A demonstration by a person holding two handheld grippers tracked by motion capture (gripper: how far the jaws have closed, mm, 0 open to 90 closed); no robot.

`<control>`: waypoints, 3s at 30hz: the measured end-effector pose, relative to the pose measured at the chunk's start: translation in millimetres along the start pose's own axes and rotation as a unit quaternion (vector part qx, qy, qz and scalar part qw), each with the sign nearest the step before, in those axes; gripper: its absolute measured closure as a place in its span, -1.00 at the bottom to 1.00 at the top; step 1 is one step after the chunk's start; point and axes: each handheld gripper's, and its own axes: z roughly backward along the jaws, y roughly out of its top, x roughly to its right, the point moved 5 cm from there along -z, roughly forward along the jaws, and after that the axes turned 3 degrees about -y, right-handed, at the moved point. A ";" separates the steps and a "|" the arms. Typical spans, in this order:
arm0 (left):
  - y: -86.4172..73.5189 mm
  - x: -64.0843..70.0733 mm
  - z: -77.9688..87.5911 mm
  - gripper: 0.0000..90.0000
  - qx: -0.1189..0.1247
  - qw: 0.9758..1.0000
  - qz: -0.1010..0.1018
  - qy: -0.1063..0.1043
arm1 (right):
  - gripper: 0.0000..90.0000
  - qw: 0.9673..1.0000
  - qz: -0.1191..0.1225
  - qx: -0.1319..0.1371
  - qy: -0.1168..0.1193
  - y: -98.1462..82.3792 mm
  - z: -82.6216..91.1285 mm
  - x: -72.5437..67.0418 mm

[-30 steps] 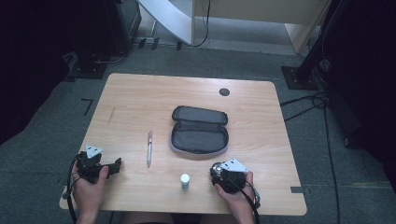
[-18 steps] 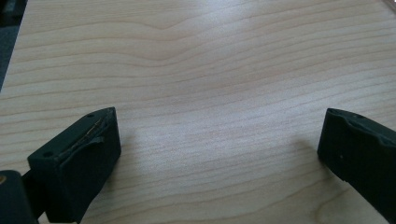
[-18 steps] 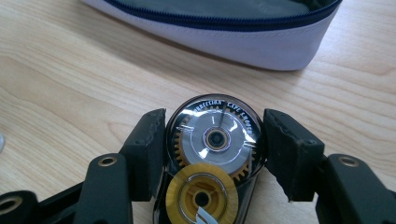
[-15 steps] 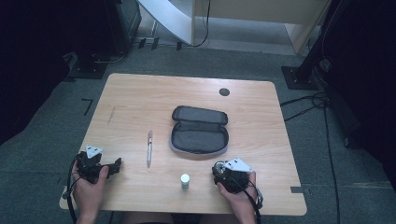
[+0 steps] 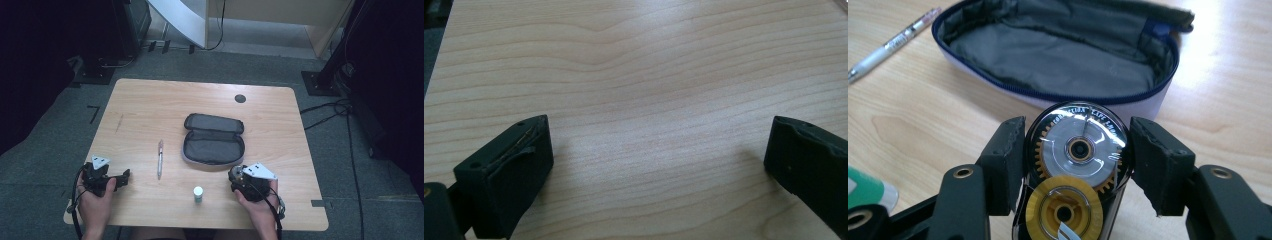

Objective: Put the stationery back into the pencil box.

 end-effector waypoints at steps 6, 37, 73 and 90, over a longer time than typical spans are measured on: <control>0.0 0.1 0.0 -1.00 0.000 1.000 0.000 0.000 | -0.07 1.000 0.001 0.010 0.000 13.2 3.1 0.5; 0.0 0.0 0.0 -1.00 0.000 1.000 0.000 0.000 | -0.07 1.000 0.016 0.022 0.011 93.4 -39.4 0.8; 0.0 -0.1 0.0 -1.00 0.000 1.000 0.000 0.000 | -0.07 0.989 0.121 -0.053 0.060 69.0 -117.8 8.8; 0.0 0.0 0.0 -1.00 0.000 1.000 0.000 0.000 | -0.27 0.985 0.117 -0.122 0.044 49.7 -112.4 12.8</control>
